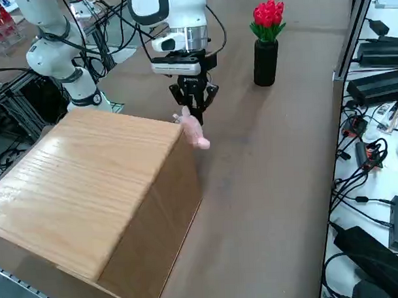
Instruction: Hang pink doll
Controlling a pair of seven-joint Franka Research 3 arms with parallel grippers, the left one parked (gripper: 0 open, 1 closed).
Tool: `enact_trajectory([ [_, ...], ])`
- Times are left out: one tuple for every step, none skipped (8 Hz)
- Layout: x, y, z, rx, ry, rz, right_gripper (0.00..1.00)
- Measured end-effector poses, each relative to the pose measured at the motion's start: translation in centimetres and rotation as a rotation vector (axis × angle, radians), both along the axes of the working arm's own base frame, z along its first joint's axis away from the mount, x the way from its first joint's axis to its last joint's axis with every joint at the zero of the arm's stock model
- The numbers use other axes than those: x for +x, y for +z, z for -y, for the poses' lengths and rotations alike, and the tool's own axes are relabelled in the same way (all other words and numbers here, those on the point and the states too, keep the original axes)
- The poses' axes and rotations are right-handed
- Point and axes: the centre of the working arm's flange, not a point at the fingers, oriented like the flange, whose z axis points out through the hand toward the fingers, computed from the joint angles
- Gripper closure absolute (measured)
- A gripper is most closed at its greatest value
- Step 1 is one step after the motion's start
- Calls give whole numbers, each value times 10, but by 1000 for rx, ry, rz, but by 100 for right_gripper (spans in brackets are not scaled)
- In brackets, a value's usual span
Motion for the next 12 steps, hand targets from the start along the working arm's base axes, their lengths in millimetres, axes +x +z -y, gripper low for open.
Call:
enact_trajectory([
  [1,-3,0,0,2,-2,96],
  [1,-5,1,0,2,-2,96],
  [2,-7,1,0,3,-2,96],
  [1,-10,3,1,4,0,96],
  [1,-15,6,3,3,4,96],
  [0,-18,10,5,2,7,96],
  [-1,-19,13,5,10,3,96],
  [-1,-18,16,4,19,2,96],
  [-2,-14,19,5,22,5,96],
  [-3,-11,19,6,24,9,96],
  [-3,-9,20,8,24,12,96],
  [-3,-9,20,16,19,14,96],
])
